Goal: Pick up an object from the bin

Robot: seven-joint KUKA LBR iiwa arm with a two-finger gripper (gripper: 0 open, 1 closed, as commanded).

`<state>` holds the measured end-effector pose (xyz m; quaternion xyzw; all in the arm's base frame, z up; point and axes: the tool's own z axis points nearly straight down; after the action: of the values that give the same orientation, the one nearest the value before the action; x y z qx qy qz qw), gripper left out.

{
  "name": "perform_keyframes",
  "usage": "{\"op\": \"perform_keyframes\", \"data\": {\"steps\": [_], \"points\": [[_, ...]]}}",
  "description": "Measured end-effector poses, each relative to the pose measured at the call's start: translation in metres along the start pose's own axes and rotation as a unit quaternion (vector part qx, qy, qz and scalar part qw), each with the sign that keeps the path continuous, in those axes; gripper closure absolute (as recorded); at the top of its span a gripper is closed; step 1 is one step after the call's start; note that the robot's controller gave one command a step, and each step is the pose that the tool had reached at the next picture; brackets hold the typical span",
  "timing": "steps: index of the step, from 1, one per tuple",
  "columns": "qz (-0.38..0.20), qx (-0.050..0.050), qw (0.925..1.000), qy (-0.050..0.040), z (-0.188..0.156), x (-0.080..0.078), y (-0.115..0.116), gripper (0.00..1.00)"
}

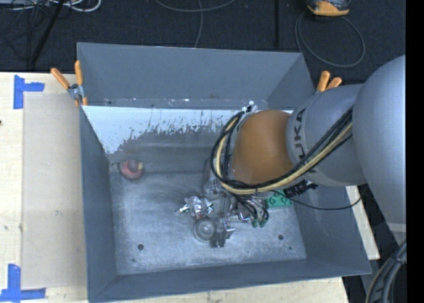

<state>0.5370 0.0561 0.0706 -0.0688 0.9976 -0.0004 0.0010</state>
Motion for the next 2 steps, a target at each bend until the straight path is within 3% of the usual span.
{"op": "perform_keyframes", "data": {"steps": [1,2], "points": [[-0.040,-0.001,0.9992,0.0007,-0.0049,-0.0199,0.0265,0.00],[-0.039,-0.001,0.9992,0.0033,-0.0062,-0.0194,0.0261,1.00]]}}
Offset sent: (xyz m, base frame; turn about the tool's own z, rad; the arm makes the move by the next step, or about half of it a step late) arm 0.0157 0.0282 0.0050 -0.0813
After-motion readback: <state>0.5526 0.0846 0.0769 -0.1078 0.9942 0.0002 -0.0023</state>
